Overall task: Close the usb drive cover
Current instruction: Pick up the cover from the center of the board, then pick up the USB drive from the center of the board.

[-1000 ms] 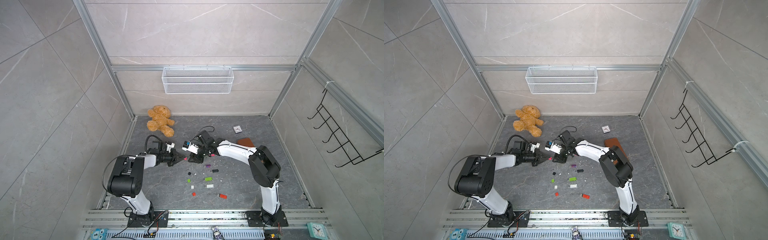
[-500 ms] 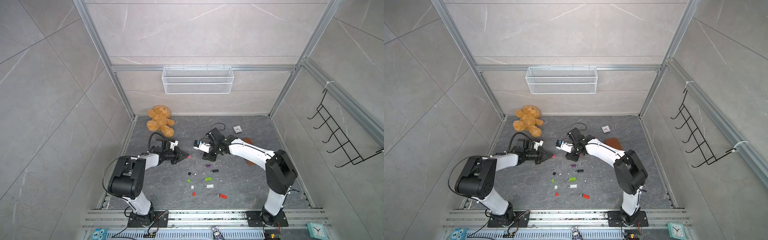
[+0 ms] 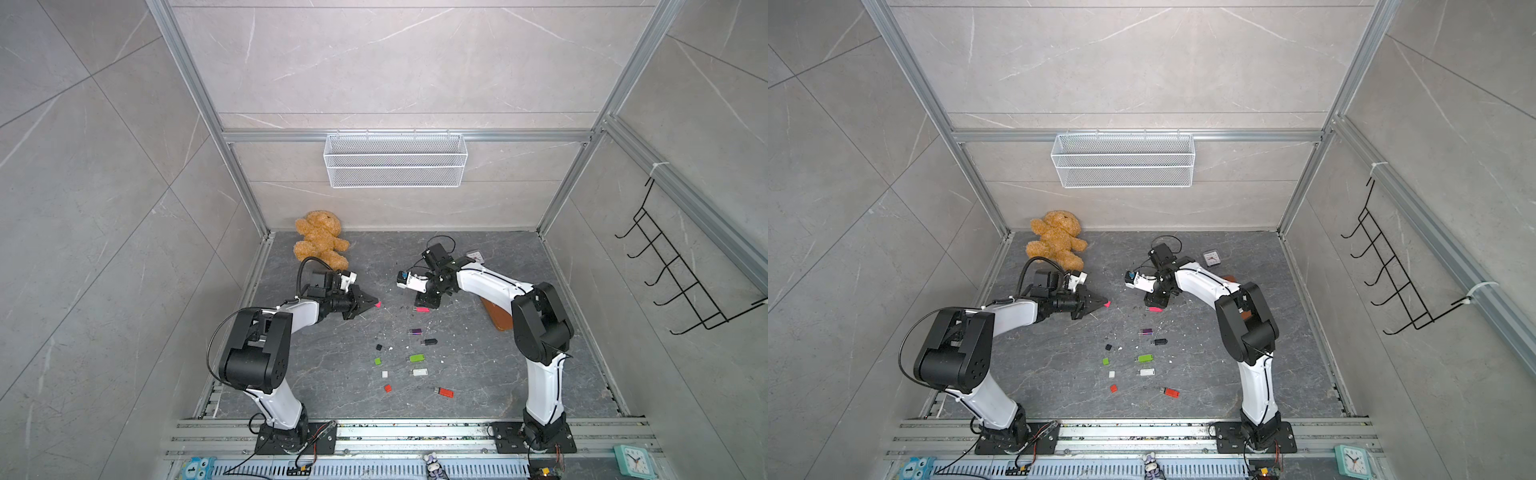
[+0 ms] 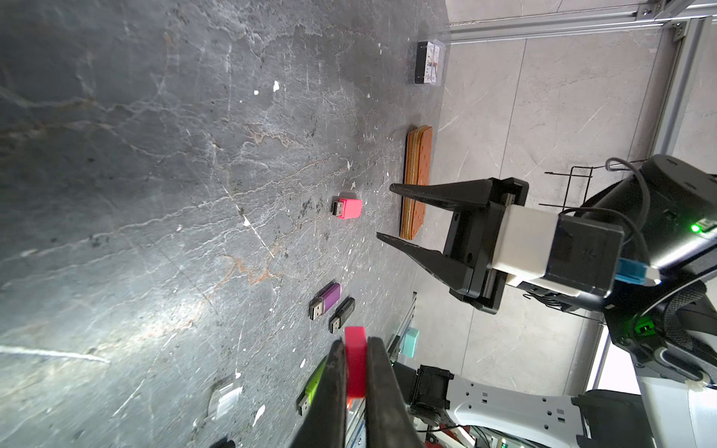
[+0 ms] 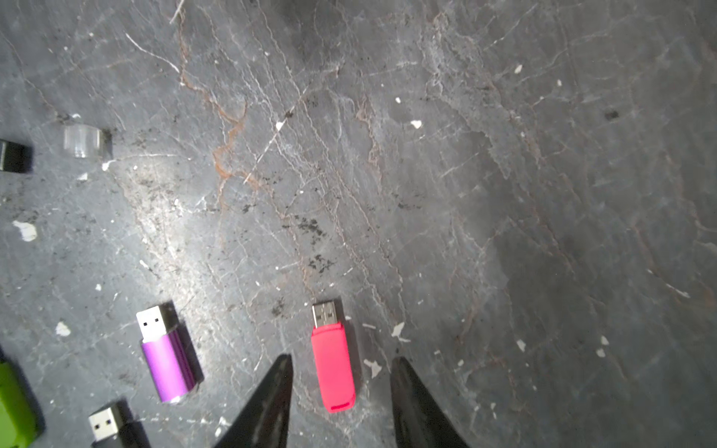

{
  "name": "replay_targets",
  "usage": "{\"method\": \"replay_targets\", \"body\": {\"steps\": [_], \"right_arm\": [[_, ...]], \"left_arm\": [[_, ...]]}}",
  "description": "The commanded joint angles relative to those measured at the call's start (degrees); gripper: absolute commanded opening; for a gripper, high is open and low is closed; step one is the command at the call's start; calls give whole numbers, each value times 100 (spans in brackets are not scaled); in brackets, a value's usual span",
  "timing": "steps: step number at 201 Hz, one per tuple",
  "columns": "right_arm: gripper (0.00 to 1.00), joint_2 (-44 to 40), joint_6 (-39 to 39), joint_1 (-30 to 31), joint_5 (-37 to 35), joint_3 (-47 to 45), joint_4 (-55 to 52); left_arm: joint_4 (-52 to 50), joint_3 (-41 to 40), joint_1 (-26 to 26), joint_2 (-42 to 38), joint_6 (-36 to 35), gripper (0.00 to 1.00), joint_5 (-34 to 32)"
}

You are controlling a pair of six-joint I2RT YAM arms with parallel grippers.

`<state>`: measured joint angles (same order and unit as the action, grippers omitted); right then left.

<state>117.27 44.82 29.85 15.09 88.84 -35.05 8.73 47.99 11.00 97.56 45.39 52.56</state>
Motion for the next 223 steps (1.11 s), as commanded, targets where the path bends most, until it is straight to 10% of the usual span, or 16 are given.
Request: {"method": "replay_targets", "body": {"steps": [1,223], "right_arm": [[45,228,272,-18,213,239,-319],[37,869,364,-190,-507,121,-681]], "left_arm": [[-46,217,3,55,-122,1,142],[-1421,923,-11,-4,-966,1,-79]]}}
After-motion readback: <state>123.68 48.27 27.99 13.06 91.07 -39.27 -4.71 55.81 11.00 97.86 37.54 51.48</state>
